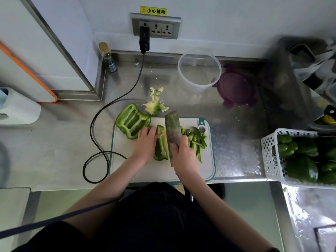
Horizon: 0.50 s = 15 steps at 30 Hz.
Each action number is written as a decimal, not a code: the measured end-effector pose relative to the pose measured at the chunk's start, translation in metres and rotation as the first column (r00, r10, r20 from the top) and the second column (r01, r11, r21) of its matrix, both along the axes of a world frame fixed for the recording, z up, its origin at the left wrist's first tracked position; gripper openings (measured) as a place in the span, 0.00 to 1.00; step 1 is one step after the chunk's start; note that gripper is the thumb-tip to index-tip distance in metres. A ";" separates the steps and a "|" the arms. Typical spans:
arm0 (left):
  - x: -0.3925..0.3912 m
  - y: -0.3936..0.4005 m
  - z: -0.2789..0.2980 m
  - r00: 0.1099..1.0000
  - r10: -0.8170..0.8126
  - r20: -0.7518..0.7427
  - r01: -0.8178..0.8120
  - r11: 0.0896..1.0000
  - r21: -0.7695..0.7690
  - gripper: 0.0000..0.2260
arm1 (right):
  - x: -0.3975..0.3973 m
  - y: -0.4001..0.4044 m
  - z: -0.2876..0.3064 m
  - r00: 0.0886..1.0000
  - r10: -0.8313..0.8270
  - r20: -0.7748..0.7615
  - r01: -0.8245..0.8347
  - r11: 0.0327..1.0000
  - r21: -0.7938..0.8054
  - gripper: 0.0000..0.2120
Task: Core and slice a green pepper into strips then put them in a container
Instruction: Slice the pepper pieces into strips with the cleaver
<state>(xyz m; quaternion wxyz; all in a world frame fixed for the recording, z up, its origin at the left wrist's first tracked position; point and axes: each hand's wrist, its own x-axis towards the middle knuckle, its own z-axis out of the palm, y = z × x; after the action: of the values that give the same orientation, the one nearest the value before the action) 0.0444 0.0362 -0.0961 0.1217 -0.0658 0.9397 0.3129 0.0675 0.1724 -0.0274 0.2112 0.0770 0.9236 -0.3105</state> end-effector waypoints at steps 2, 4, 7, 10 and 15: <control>0.001 0.000 0.001 1.000 0.011 0.001 -0.011 1.000 -0.004 0.13 | 0.000 -0.004 -0.003 1.000 0.005 0.009 -0.005 1.000 -0.003 0.05; 0.002 0.001 0.001 1.000 0.017 0.001 -0.017 1.000 -0.002 0.12 | 0.002 -0.006 -0.007 1.000 0.000 0.023 0.001 1.000 -0.010 0.05; 0.001 0.001 0.003 1.000 0.016 0.001 -0.016 1.000 0.003 0.11 | 0.002 -0.008 -0.010 1.000 -0.003 0.023 0.003 1.000 -0.002 0.05; 0.000 0.001 0.002 1.000 0.009 0.010 -0.009 1.000 -0.003 0.10 | 0.001 -0.010 -0.012 0.999 0.018 0.026 -0.018 1.000 0.013 0.04; 0.002 0.000 0.001 1.000 -0.011 0.003 0.011 1.000 -0.002 0.10 | 0.002 -0.013 -0.014 0.998 0.053 0.044 -0.055 0.997 0.045 0.07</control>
<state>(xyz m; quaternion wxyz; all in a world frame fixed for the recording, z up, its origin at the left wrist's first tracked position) 0.0461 0.0367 -0.0949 0.1249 -0.0612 0.9402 0.3109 0.0695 0.1594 -0.0414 0.2375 0.0632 0.9276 -0.2815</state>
